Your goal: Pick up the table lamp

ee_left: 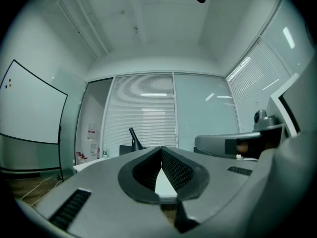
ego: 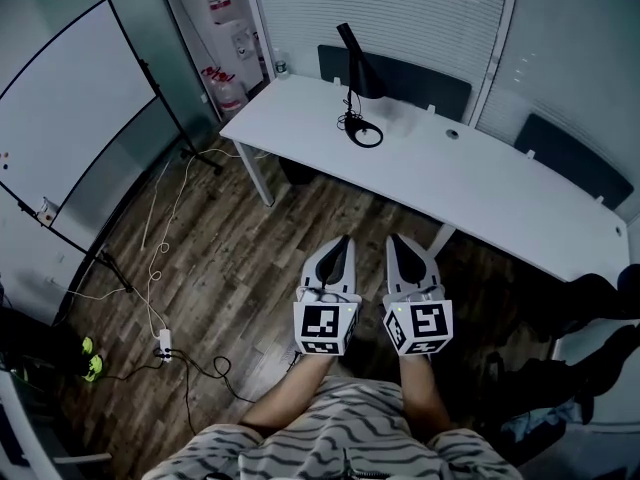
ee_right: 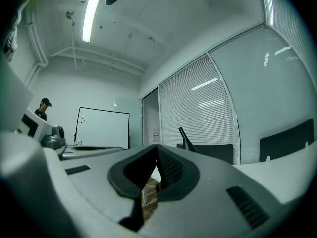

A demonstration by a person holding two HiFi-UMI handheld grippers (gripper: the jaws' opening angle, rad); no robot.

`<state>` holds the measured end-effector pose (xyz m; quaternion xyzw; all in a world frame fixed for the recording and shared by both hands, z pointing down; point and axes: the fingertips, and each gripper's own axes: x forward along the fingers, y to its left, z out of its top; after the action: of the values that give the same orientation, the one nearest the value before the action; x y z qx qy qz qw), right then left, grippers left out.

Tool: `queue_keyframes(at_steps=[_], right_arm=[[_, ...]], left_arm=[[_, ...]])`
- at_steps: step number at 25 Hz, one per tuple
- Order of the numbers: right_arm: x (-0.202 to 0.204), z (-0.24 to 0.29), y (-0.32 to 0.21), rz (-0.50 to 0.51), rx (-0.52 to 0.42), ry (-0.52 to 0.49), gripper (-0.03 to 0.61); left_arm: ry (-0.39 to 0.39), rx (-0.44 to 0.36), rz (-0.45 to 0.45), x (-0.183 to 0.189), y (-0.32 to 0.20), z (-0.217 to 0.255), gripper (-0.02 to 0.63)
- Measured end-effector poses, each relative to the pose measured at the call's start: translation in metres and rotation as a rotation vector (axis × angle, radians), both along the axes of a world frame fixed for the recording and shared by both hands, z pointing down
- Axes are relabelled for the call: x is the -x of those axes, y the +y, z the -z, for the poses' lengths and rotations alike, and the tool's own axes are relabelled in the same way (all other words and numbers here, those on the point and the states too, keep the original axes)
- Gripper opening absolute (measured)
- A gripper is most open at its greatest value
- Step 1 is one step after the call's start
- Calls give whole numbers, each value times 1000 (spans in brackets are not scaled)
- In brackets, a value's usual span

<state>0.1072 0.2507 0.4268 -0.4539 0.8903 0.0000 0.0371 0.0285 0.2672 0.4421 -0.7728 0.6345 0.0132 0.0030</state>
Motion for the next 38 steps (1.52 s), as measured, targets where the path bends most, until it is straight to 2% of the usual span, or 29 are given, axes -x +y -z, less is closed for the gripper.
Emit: queue_keyframes(at_steps=[6,22,29,38], right_arm=[[20,7,-82,-8,-8,11,11],[94,29,-279,-57,-2,8,11],[111,39,-330,-90,-4,-14,11],[118,34,-370,-119,17,15,11]], left_arm=[[16,-28,-3,21,-80,12,8],[-2,-8,-60,95,-282,22,8],[-15,-11,-123,109,-341,31,8],[1,18,-146,118,-388,22,8]])
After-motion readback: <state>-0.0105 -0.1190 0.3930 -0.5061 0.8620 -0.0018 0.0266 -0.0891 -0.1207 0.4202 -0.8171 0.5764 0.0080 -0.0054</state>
